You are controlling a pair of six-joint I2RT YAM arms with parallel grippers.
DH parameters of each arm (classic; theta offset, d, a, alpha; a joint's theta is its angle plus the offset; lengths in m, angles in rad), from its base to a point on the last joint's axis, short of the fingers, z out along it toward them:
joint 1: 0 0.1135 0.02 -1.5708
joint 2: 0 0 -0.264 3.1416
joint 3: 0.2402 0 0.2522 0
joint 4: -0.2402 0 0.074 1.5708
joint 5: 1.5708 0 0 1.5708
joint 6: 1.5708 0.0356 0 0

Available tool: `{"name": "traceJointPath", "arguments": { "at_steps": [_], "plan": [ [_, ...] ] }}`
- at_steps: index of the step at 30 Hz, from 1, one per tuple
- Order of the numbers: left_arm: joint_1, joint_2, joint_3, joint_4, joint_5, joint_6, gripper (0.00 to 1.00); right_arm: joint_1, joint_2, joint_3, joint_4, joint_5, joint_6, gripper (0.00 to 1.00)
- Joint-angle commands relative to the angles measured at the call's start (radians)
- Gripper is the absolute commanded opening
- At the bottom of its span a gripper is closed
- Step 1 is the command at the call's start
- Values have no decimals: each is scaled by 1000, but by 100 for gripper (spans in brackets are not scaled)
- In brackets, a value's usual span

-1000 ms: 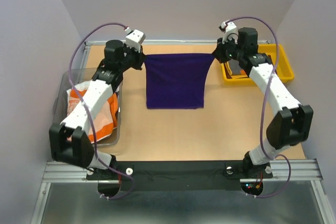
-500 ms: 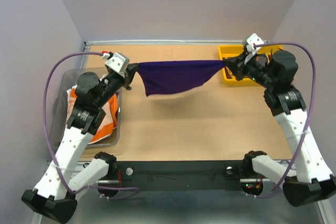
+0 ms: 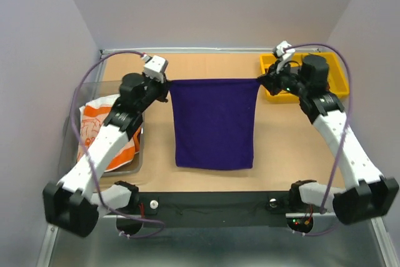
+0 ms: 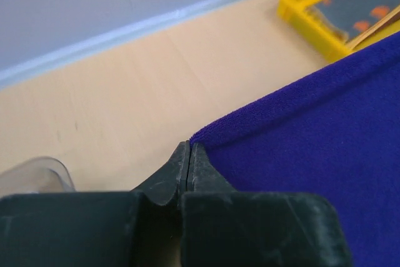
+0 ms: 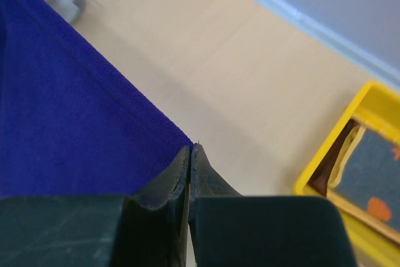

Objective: Fold and stack the towels
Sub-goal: Fold the towel

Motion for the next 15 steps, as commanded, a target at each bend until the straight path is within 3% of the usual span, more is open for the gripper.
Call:
{"name": "traceJointPath", "arguments": {
  "at_steps": [1,4,8,15],
  "plan": [
    [9,225,36,42,-111,-53,0,-4,198,-12,64,88,-15,1],
    [14,439,121,67,-125,-50,0,-4,333,-14,168,102,-27,1],
    [29,593,233,79,-133,-49,0,-4,480,0,286,122,-41,1],
    [42,684,296,76,-73,-29,0,-4,590,70,297,117,-74,1]
  ]
}}
